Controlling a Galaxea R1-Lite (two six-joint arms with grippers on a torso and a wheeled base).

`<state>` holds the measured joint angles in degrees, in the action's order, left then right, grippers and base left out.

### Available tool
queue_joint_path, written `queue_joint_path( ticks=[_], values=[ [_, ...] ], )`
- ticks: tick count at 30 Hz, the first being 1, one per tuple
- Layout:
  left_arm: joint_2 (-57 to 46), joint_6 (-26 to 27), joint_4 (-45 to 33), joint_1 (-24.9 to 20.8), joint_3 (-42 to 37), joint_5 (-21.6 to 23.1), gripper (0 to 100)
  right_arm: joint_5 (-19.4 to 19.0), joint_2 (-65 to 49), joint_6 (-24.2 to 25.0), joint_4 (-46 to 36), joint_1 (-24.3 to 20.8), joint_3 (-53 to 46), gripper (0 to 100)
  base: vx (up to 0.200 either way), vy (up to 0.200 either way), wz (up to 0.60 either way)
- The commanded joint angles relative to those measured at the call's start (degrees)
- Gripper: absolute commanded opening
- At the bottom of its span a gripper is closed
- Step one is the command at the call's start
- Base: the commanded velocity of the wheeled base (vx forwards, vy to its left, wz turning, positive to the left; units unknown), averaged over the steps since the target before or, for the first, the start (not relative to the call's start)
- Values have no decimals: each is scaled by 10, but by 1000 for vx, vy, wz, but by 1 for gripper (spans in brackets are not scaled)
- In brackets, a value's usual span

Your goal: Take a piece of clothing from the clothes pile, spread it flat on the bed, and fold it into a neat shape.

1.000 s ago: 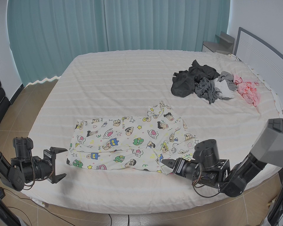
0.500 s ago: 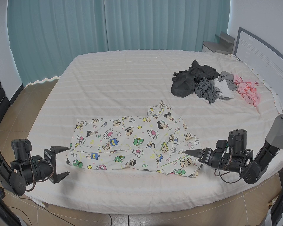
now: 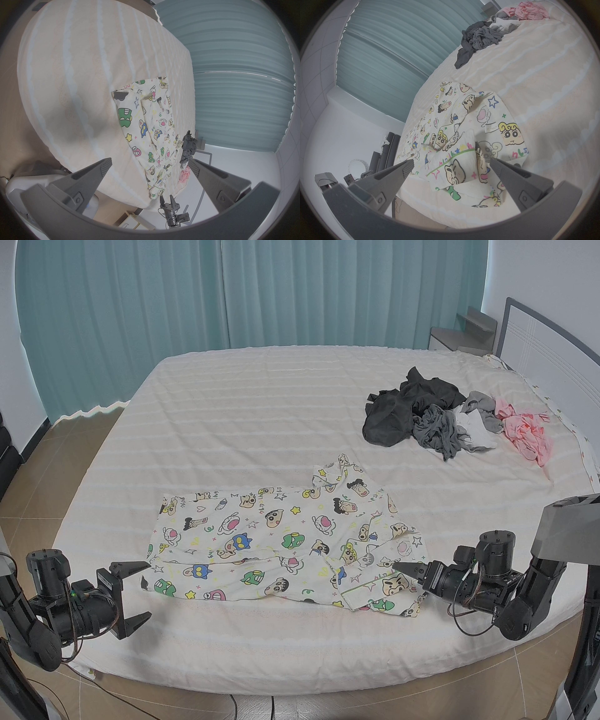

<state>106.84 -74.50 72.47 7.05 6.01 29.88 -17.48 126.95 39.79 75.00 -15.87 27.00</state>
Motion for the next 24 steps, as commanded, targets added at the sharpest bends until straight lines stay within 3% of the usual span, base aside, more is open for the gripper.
queue_joint_path(
  ticks=[1,19,20,24],
  values=[
    [14,1,0,-1,-2,-1,100,3,24,3,27,-11,-1,100,0,0,0],
    [18,1,0,-3,-2,-3,100,5,65,3,95,-28,-2,100,0,0,0],
    [18,1,0,-3,-2,-3,100,6,66,3,95,-28,-2,0,0,0,0],
    [18,1,0,-3,-1,-3,100,28,66,3,97,-25,0,0,0,0,0]
  ],
)
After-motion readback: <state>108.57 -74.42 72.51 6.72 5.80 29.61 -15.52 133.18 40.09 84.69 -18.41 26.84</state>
